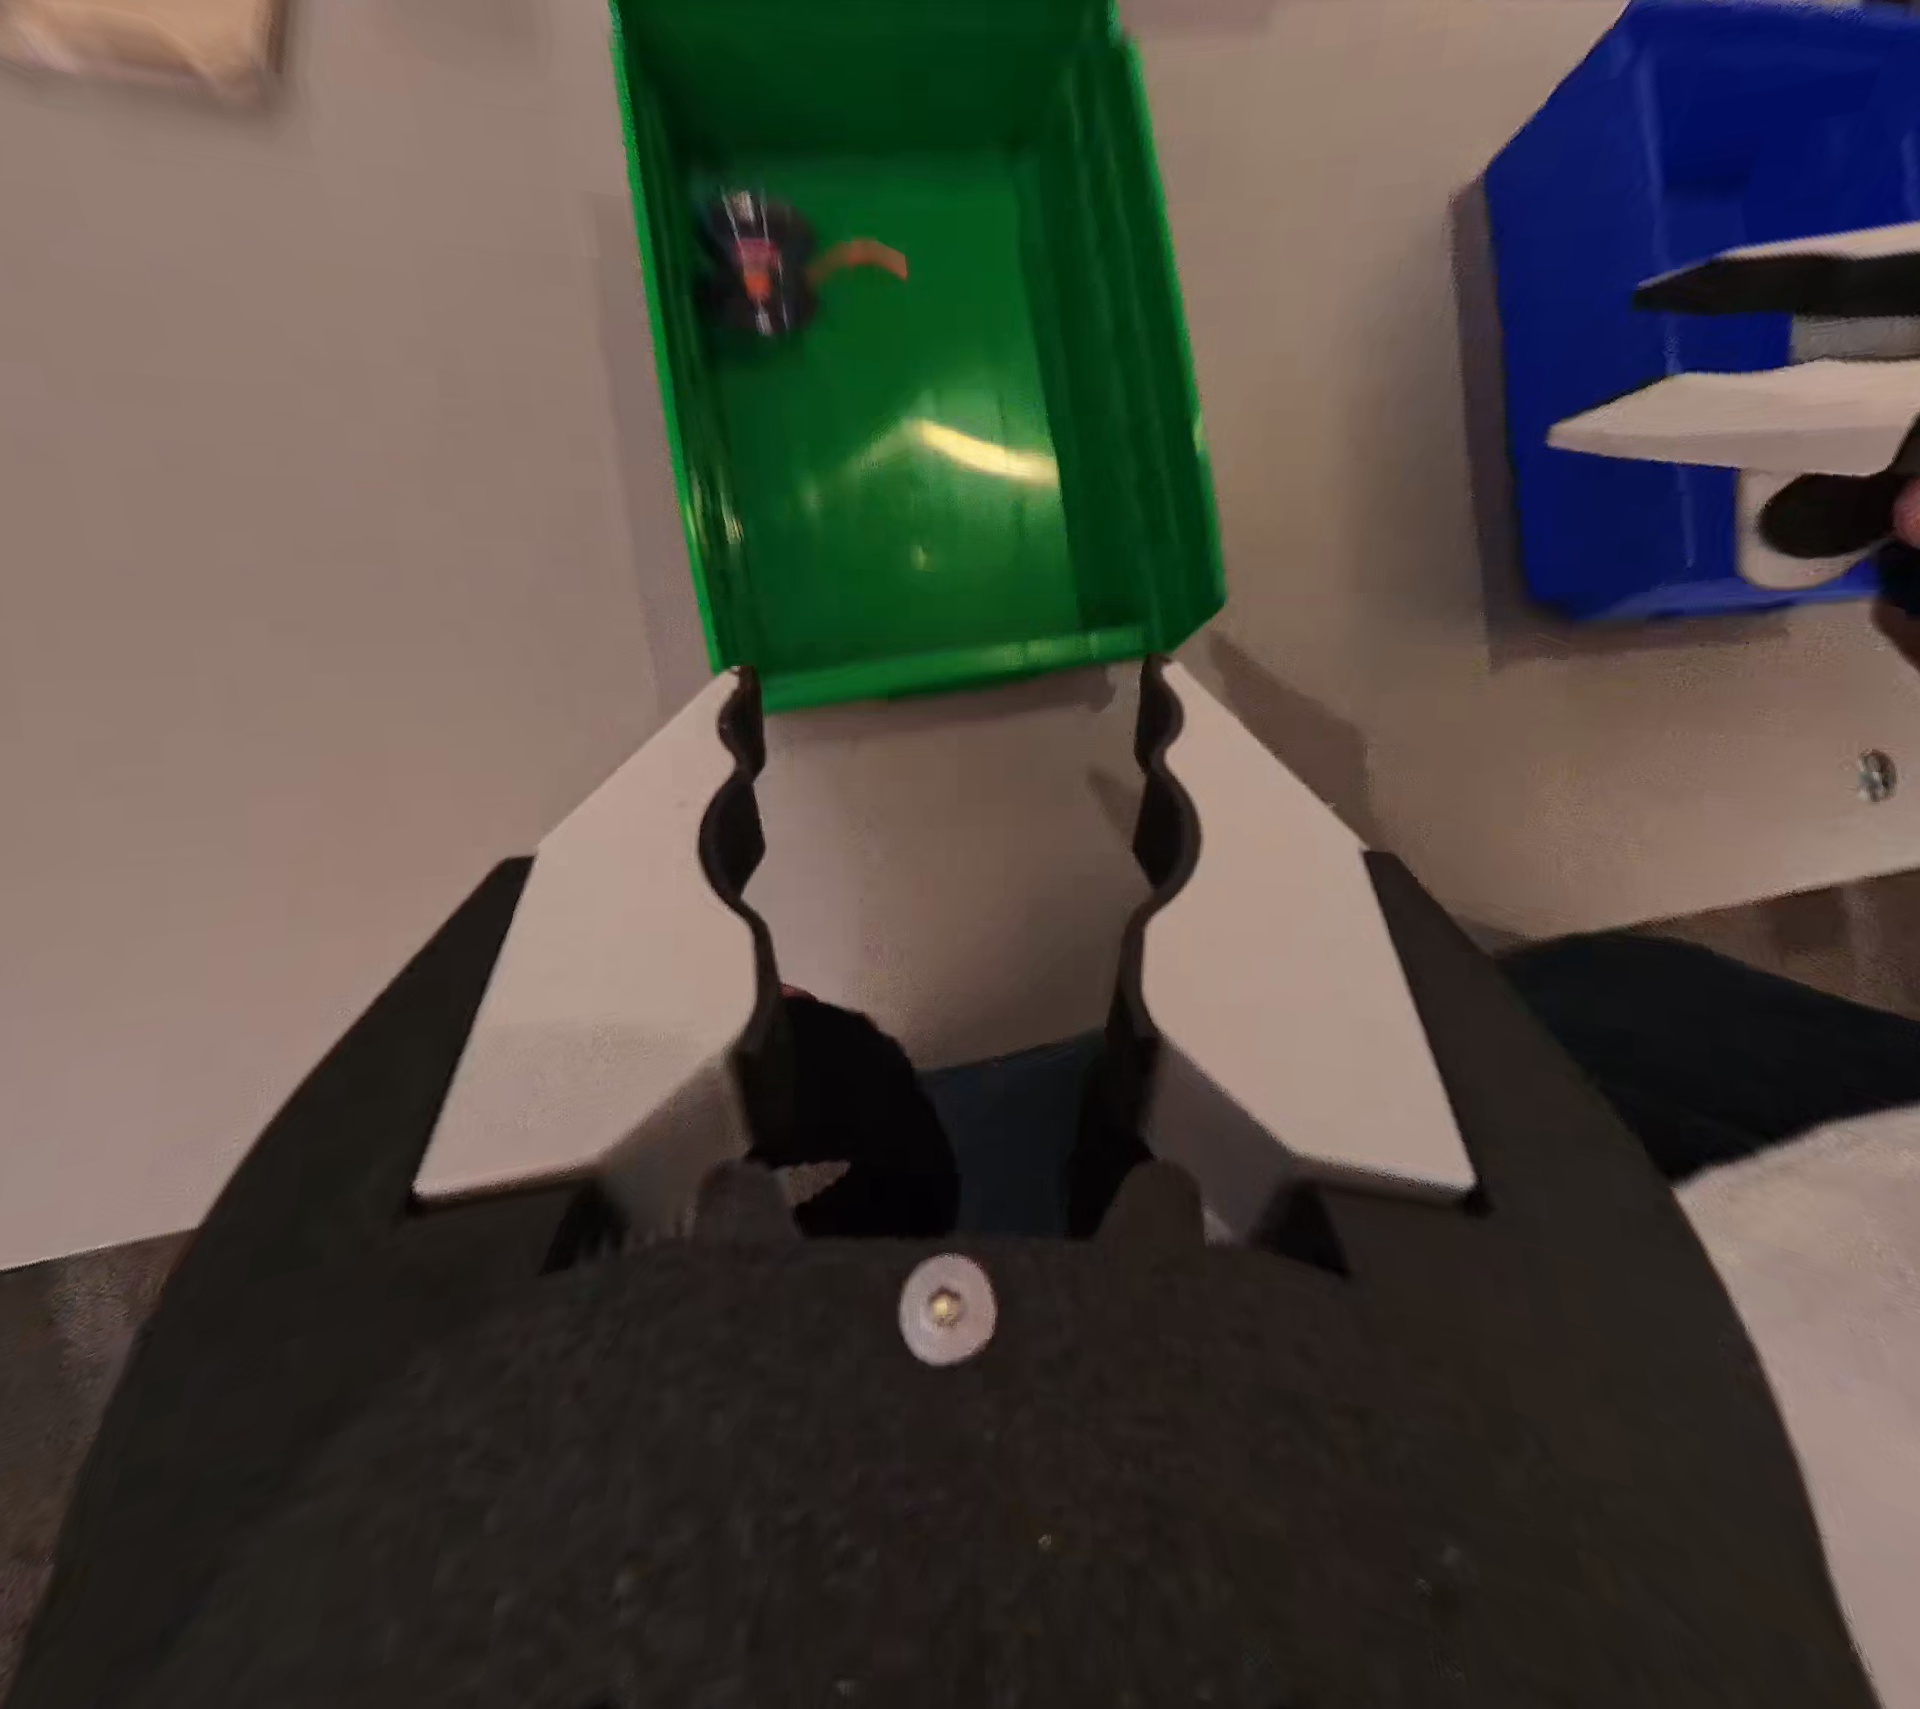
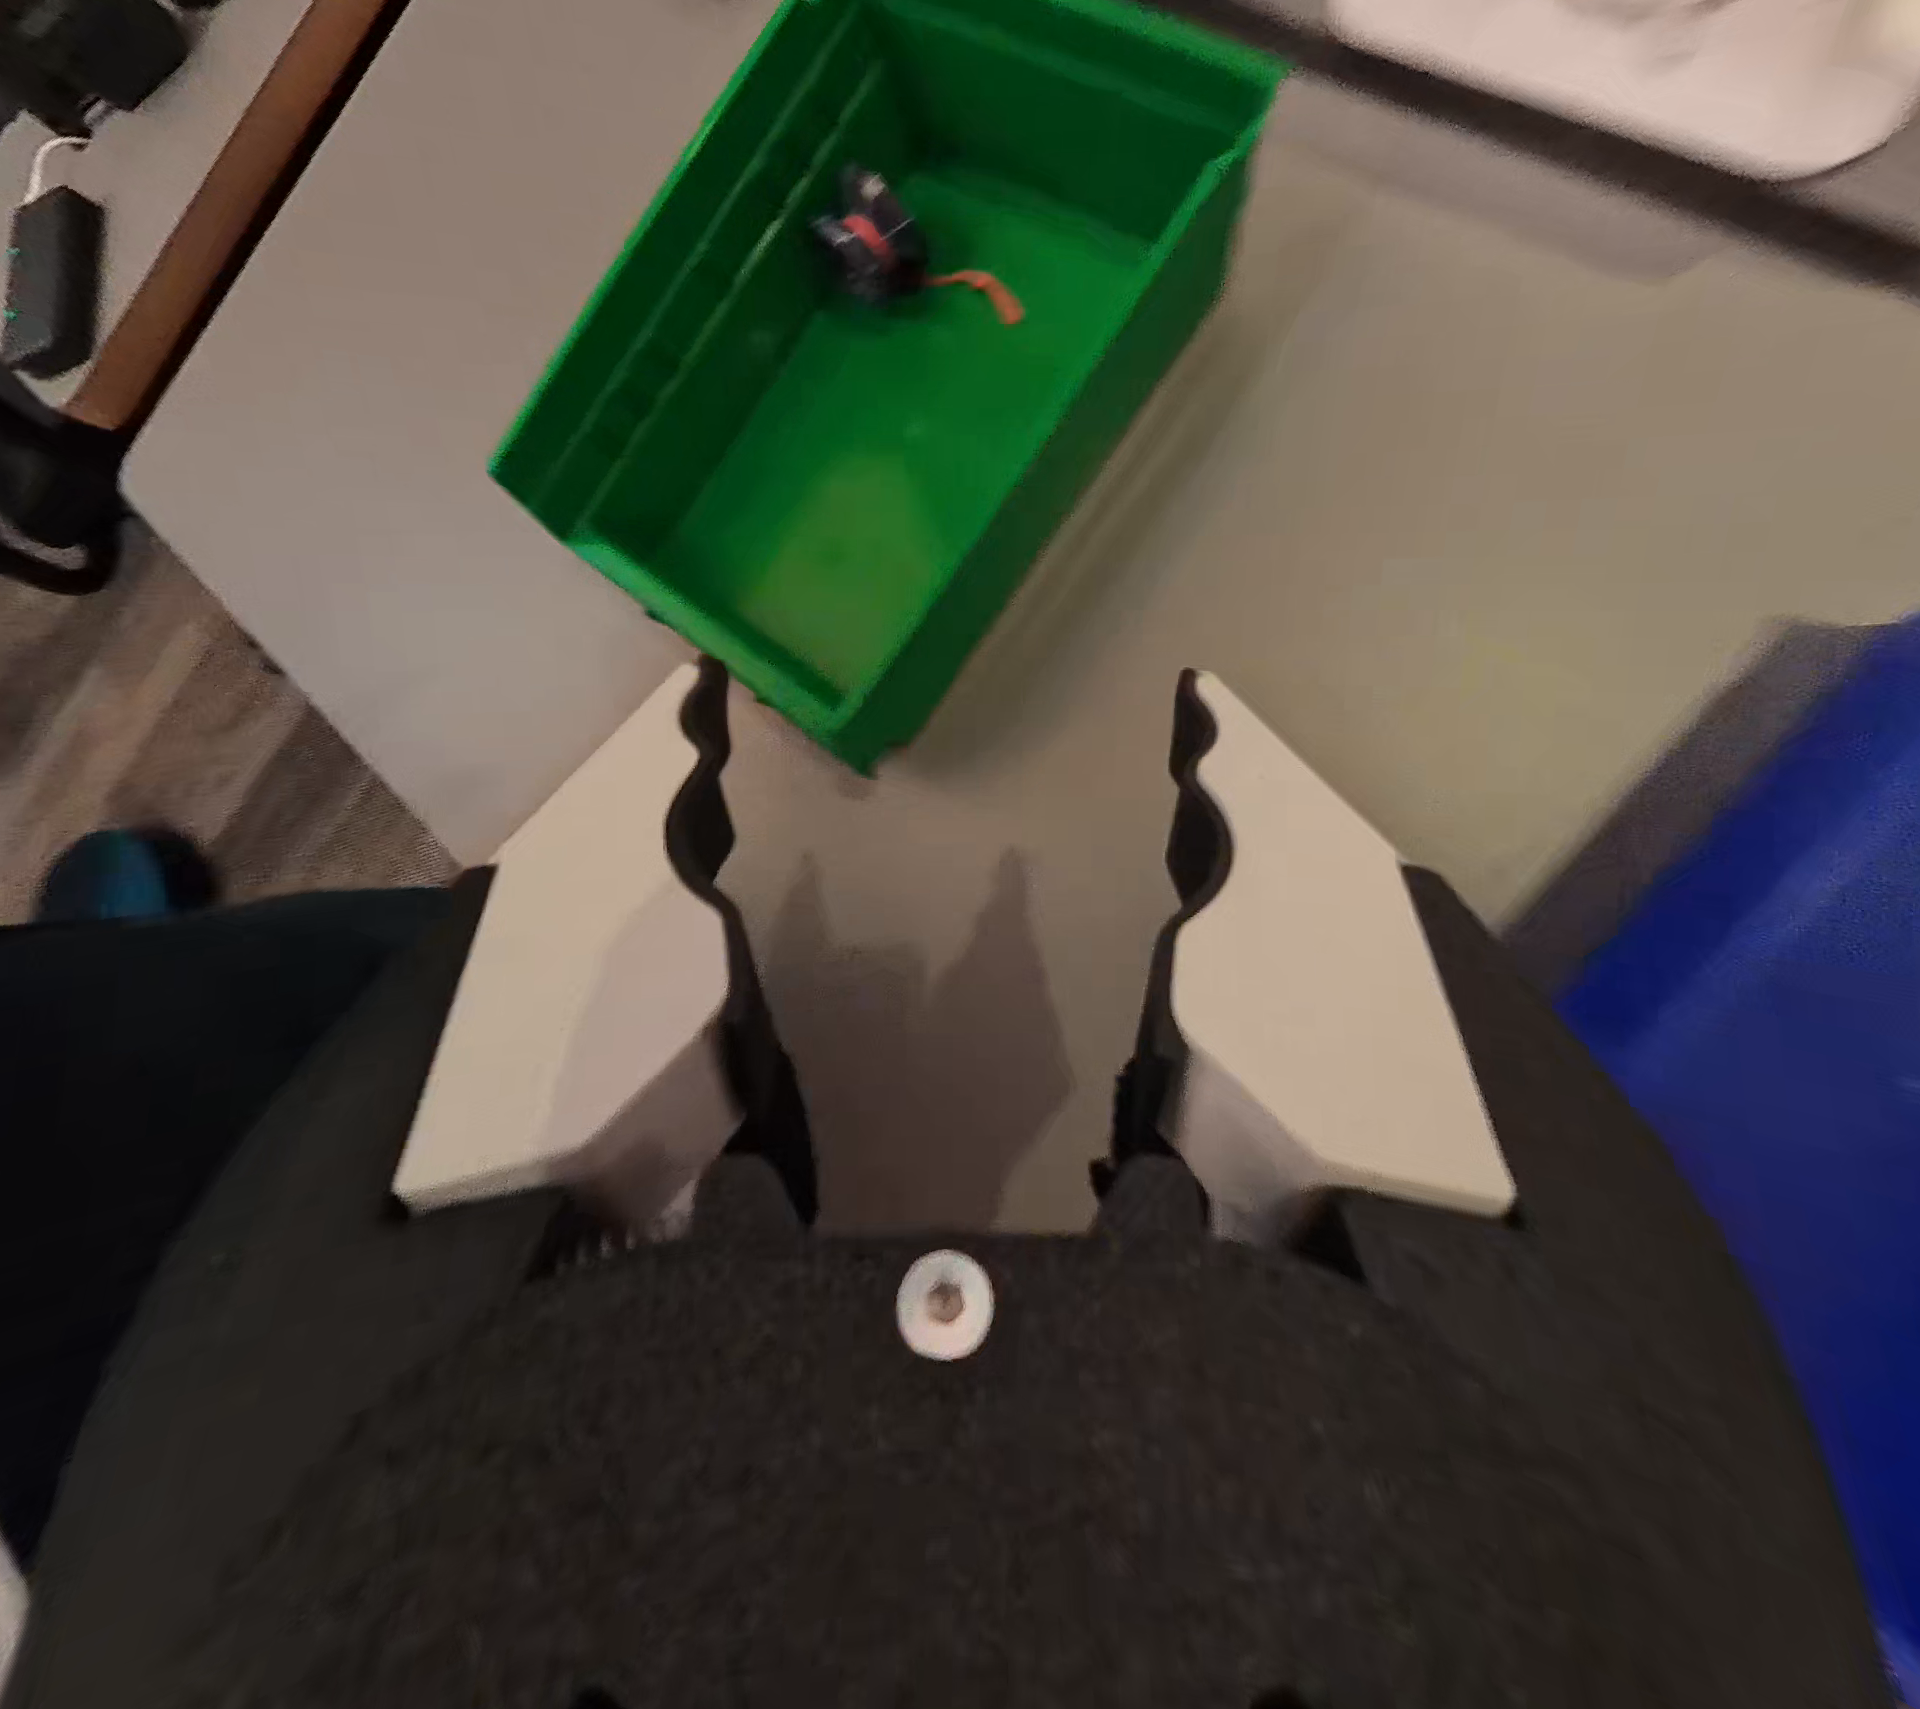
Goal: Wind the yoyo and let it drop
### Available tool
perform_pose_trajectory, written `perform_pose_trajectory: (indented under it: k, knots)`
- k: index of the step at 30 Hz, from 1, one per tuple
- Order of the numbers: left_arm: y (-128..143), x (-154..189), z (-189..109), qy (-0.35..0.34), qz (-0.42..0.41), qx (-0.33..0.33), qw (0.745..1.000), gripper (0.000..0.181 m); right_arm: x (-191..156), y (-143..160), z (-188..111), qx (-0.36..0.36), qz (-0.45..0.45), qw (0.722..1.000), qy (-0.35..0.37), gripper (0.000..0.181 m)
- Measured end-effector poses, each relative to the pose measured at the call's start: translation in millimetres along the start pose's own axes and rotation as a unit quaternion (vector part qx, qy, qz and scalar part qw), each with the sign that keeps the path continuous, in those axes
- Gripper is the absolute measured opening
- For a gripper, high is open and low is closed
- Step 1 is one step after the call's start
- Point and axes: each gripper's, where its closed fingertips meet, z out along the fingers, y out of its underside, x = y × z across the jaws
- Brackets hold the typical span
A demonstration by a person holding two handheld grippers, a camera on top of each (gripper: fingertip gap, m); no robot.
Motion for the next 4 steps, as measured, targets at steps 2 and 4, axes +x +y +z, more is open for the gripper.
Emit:
perform_pose_trajectory:
  k: [2,4]
  knots:
    - [24.9,-25.2,38.9,0.012,-0.015,-0.049,0.999,0.070,-23.6,7.0,42.1,-0.023,0.024,0.999,0.003,0.080]
    - [39.3,-54.8,81.0,-0.002,-0.010,-0.085,0.996,0.069,-34.6,19.6,81.7,-0.057,0.056,0.997,0.016,0.076]
